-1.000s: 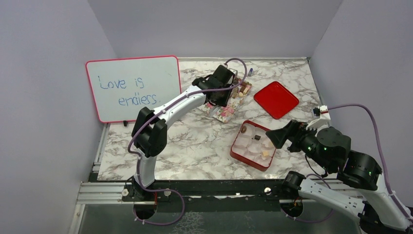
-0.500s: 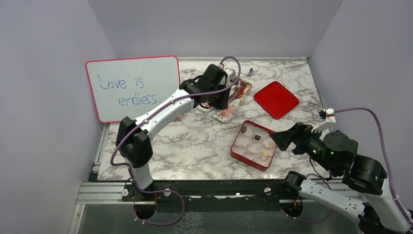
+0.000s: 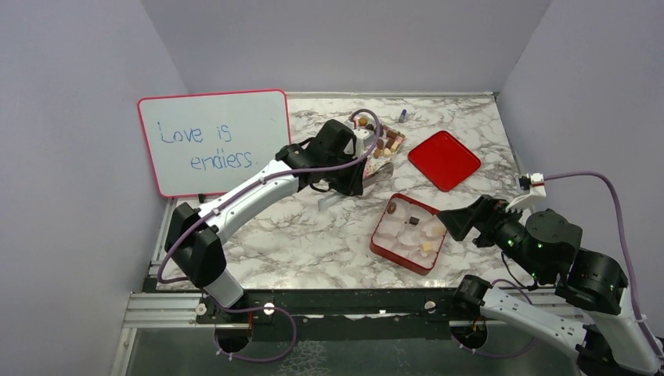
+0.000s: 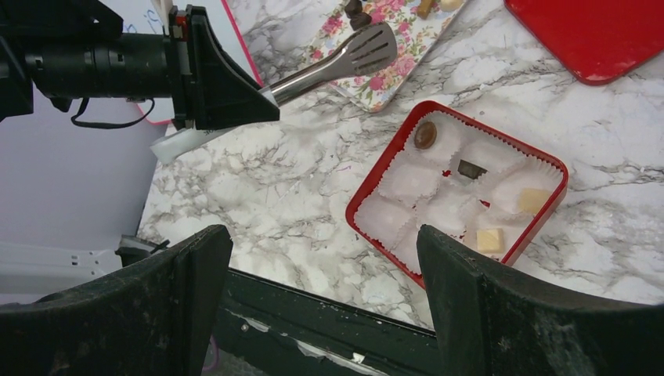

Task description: Pack the chocolate

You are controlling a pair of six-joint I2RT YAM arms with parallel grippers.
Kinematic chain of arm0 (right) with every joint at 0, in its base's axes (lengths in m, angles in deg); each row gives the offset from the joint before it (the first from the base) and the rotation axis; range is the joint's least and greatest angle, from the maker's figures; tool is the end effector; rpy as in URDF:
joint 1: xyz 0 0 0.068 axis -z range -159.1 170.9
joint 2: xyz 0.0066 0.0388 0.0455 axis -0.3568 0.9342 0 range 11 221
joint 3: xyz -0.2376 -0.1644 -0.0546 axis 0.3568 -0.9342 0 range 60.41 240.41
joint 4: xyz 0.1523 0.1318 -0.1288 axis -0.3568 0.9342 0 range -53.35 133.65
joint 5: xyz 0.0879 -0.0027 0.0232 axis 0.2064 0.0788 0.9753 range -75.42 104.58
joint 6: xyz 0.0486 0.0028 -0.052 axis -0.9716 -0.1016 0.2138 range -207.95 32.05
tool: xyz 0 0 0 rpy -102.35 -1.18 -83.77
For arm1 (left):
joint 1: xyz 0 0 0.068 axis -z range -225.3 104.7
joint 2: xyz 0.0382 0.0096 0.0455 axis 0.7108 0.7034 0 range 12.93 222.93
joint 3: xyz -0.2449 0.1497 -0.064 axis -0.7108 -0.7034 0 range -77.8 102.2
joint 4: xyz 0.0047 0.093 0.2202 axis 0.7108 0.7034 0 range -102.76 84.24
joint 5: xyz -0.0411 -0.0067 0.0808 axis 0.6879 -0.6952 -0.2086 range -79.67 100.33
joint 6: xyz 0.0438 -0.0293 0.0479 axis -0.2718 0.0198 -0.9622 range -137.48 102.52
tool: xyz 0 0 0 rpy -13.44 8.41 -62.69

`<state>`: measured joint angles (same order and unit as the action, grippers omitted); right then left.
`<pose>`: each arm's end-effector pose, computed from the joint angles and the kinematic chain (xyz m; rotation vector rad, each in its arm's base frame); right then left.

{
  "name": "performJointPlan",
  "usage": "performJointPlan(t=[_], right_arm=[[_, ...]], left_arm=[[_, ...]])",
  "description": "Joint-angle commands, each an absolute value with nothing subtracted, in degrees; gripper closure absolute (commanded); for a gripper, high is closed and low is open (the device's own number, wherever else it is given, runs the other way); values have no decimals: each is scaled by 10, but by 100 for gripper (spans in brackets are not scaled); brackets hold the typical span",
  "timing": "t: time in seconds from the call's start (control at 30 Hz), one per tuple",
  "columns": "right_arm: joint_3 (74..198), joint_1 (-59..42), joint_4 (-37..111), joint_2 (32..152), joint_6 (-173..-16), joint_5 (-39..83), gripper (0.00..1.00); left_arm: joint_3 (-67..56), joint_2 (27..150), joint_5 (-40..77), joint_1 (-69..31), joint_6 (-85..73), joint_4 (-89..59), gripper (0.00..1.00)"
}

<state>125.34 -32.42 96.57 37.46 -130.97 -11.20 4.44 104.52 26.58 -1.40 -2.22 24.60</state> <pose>0.0311 -0.0009 0.3789 0.1275 1.9645 0.6910 0.2372 -0.2510 0.3278 0.7560 2.3893 -0.8008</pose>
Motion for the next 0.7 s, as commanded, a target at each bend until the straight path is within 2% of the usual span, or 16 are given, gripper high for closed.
performJointPlan(t=[0.0, 0.13, 0.43, 0.67], right_arm=[[1259, -329, 970, 366, -1307, -125, 6], [1255, -329, 968, 365, -1309, -117, 6], [1278, -328, 981, 372, -1309, -114, 6], [1263, -328, 979, 356, -1311, -117, 6]], left_arm=[[58, 1020, 137, -14, -23, 208, 71], [84, 1063, 47, -13, -38, 195, 65], [219, 1227, 30, -13, -45, 191, 66], [223, 1258, -7, -13, -64, 195, 62]])
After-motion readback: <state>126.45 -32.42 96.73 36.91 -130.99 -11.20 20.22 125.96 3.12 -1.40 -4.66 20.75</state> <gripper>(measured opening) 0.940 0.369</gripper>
